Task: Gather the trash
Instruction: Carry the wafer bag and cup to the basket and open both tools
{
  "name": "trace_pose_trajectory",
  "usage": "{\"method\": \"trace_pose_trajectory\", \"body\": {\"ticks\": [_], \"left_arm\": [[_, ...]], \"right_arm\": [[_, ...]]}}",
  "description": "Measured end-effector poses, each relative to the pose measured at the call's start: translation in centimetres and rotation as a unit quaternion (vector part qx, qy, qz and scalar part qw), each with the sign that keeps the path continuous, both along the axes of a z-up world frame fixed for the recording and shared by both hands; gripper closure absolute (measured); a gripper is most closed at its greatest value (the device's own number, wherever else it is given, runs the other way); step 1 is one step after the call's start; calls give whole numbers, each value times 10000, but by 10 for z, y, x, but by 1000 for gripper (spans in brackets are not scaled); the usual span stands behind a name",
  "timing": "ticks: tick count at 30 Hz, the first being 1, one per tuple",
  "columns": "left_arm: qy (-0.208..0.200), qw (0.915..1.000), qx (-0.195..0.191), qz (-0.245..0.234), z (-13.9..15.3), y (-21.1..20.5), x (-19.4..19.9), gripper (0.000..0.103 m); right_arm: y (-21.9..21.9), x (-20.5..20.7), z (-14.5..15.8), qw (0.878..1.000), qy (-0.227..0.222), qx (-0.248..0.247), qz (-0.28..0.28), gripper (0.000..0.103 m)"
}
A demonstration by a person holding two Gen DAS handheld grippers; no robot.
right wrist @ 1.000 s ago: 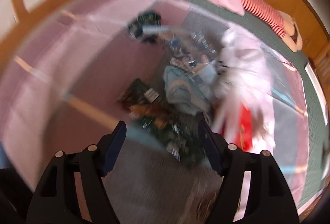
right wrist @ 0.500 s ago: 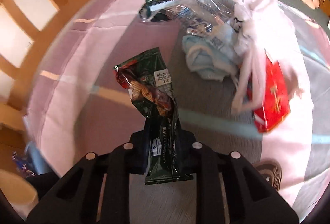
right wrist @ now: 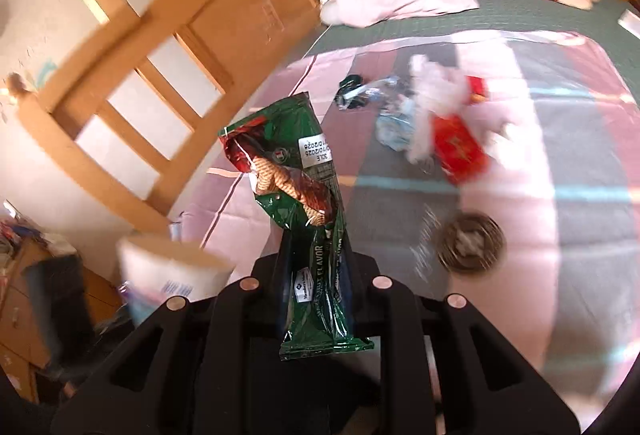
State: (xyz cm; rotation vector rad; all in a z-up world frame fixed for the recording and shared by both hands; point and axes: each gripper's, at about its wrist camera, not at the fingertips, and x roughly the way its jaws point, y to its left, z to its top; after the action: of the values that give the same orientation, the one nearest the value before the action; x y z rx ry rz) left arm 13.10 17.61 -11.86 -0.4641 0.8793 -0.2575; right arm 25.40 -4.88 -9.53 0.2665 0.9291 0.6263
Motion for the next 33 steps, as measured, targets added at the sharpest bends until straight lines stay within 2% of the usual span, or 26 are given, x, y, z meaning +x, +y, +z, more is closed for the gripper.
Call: {"method": "trace_pose_trajectory", "body": {"ticks": [5,9,11,13,15,17,20,22,24,25,26,30,33], "left_arm": [[19,9982,-39,-597,0,-46,-4,52],[38,9932,15,-1161,0,-90,-12,52],[50,9889,21,-1484,-2,-111,-16,52],[96,9828,53,-1842,-6,-136,-23,52],[137,9738,129,-2265,-12,-162,-30,52],[167,9616,224,-2731,-20,-190,-37,52],[214,9448,314,-3255,-30,-219,-44,52],[213,9332,317,-3573,-36,-236,-50,52],[238,9256,299,-3767,-41,-246,-51,43],[245,9244,305,-3794,-42,-248,-50,29],[216,9260,326,-3754,-42,-248,-50,22],[133,9349,125,-3544,-38,-232,-42,15],[64,9473,-23,-3203,-30,-207,-27,14]], "right_arm": [[-82,-76,-8,9981,112,24,-602,81],[-130,-127,-40,9924,514,-271,-1085,80],[-140,-151,-65,9869,940,-557,-1191,75],[-149,-165,-83,9799,1284,-694,-1363,58],[-169,-180,-89,9741,1447,-407,-1692,50],[-191,-187,-78,9685,1302,-132,-2118,44],[-217,-191,-47,9585,792,-126,-2735,40],[-226,-193,-29,9539,481,-35,-2963,33],[-227,-192,-21,9537,313,104,-2989,31],[-226,-190,-20,9539,267,143,-2987,31],[-224,-188,-18,9540,211,182,-2984,30],[-219,-180,-20,9561,190,294,-2908,29],[-207,-166,-26,9578,288,289,-2847,29]]}}
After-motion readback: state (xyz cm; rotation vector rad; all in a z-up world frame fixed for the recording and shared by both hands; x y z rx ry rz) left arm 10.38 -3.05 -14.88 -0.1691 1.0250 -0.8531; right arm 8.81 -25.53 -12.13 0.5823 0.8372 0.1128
